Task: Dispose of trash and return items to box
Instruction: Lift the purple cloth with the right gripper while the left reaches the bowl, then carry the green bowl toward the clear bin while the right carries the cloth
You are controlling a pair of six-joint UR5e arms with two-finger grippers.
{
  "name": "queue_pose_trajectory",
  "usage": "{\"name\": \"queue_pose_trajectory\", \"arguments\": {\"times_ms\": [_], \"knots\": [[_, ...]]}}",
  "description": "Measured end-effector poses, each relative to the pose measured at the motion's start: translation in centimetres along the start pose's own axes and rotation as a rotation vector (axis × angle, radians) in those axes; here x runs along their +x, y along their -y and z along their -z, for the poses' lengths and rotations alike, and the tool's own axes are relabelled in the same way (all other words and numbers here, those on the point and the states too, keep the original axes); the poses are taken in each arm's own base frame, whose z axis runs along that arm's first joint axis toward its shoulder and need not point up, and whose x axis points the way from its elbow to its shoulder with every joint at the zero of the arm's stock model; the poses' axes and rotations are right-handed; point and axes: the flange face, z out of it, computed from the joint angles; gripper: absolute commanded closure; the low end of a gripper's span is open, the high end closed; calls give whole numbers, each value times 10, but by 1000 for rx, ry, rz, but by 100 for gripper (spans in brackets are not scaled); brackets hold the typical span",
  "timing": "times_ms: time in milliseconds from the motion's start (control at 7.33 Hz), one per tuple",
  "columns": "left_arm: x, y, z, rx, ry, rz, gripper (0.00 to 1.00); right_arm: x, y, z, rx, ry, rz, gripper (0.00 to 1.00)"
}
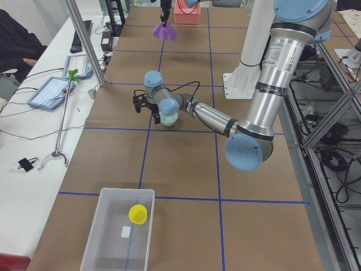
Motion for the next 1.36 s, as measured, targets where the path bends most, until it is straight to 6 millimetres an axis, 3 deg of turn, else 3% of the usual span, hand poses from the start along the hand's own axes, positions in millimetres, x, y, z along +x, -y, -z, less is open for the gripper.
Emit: {"name": "queue_pose_trajectory", "arguments": {"times_ms": [409,545,818,955,1091,1227,1364], "knots": [[5,-51,-45,1,56,-18,23,23,18,23,5,-24,24,100],[6,-58,-52,-2,63,-20,33,31,24,28,7,-36,39,100],[7,-67,-62,-12,74,-17,39,47,35,35,4,-64,75,100],[7,-68,-67,-9,79,-18,56,59,39,37,3,-76,94,100],[6,-69,-71,-5,84,-20,83,71,43,38,3,-85,111,100],[6,-70,-73,-3,84,-16,100,83,46,40,4,-93,124,100],[5,-70,-75,-1,75,-9,100,100,50,42,6,-104,142,100]]}}
